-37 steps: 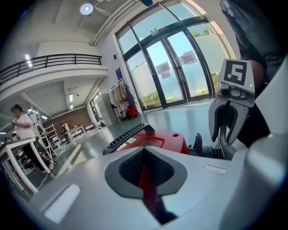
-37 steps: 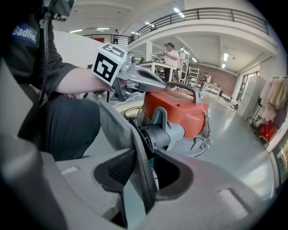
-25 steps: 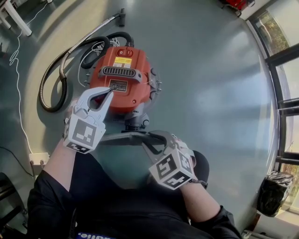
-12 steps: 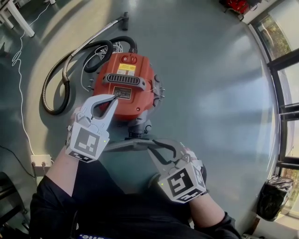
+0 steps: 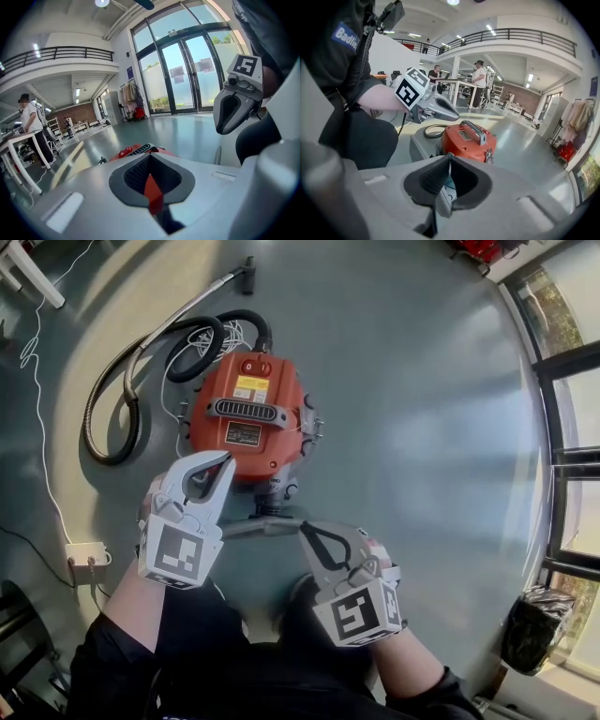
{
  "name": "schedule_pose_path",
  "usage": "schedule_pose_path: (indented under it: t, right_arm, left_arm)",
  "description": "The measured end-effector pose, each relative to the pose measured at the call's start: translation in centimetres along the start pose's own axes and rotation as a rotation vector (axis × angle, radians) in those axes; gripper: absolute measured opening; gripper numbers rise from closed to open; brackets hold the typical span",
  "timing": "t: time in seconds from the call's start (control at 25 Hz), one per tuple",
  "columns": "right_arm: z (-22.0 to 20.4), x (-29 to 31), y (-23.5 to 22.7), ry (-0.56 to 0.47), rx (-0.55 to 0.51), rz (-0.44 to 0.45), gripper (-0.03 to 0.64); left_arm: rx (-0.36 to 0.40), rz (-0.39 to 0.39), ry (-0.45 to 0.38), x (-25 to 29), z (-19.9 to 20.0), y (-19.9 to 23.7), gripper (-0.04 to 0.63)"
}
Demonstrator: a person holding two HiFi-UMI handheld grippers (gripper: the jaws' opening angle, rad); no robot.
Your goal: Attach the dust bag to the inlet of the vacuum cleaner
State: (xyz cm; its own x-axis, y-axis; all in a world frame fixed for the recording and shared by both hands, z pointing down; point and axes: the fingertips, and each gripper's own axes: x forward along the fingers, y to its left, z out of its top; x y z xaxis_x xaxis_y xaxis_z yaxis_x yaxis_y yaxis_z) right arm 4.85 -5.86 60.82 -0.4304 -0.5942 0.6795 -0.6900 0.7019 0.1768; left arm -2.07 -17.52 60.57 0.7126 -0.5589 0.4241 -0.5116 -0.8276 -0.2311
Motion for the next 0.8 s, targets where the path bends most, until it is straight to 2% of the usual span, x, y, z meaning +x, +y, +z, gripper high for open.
schedule_pose_path:
  t: [0.08,0.32,0.56,0.8]
  right_arm:
    - [0.8,-1.0,-0.1,0.02,0.018,0.007,0.005]
    - [4.8,-5.0,-0.6,0.063,0.059,0.028,0.005]
    - [9.0,-10.8,-0.4,0.091,0.076,0.042,0.005]
    - [13.5,-16.4,0.3,0.121,0.079,0.052,0.005]
  left_arm:
    - [0.007,-0.021,0.025,-0.8,1.4,-0.3,0.015]
    - [-0.036,-0.052,0.065,-5.2,6.3,-0.1,0.015]
    - [-0.117,-0.049,0.107,-11.7,11.3,0.1,0.015]
    - [-0.133,-0.047,0.13,-18.3,17.1,-0.1,0.015]
